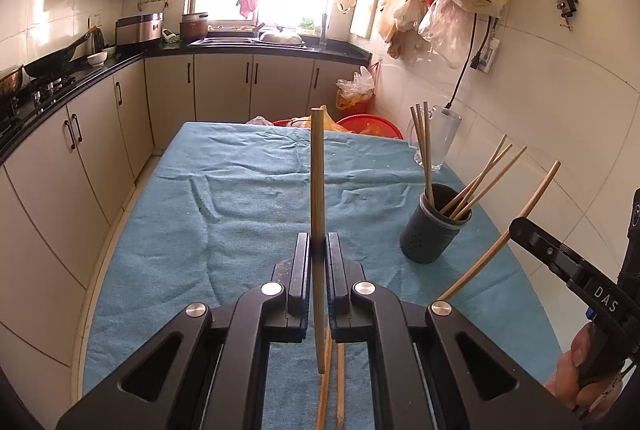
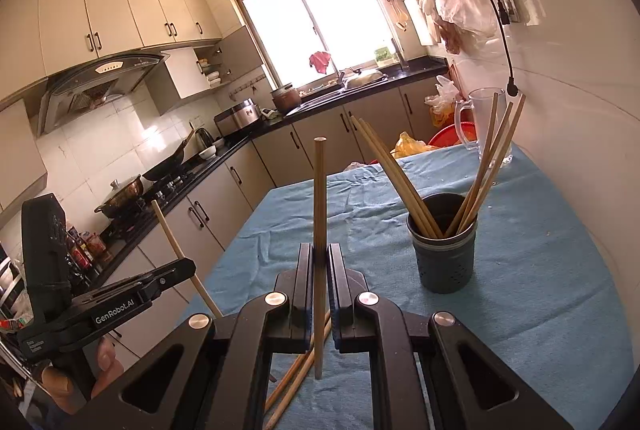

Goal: Organize utensils
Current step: 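Lift both held chopsticks upright and carry them over the black holder, then lower both chopsticks into the black holder and open both tools, then withdraw both open tools back over the last chopsticks, then close the left tool on a chopstick while the right tool grasps the last one, then lift both held chopsticks upright and carry them over the black holder, then lower both chopsticks into the black holder and open both tools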

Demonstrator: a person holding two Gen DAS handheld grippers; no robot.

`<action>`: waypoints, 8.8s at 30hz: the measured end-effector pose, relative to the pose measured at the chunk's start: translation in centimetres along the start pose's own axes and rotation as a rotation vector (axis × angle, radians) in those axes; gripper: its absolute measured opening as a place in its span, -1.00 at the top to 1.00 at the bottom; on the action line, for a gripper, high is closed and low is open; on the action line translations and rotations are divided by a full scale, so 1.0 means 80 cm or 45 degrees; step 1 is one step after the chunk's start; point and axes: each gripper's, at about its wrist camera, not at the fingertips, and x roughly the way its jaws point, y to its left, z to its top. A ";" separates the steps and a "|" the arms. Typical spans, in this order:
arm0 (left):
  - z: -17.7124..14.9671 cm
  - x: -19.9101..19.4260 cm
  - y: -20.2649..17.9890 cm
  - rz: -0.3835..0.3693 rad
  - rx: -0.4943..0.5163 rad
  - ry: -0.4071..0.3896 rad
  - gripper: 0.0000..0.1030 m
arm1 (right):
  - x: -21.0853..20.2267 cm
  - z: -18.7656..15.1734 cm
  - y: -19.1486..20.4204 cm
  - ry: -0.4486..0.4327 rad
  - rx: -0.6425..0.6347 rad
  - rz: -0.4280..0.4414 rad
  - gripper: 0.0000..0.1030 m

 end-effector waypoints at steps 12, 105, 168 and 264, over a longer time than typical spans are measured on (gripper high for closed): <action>-0.001 0.000 0.000 0.029 0.012 -0.011 0.88 | -0.006 0.001 0.002 -0.009 -0.002 0.002 0.86; 0.044 0.111 -0.020 -0.160 -0.165 0.135 0.15 | 0.016 -0.001 -0.122 0.003 0.141 -0.315 -0.24; -0.091 0.167 0.096 0.039 -0.207 0.461 0.84 | 0.295 -0.077 0.018 0.878 -0.111 -0.325 0.82; 0.137 0.166 -0.148 -0.343 -0.006 0.075 0.87 | 0.016 0.123 -0.166 -0.197 0.238 -0.186 0.86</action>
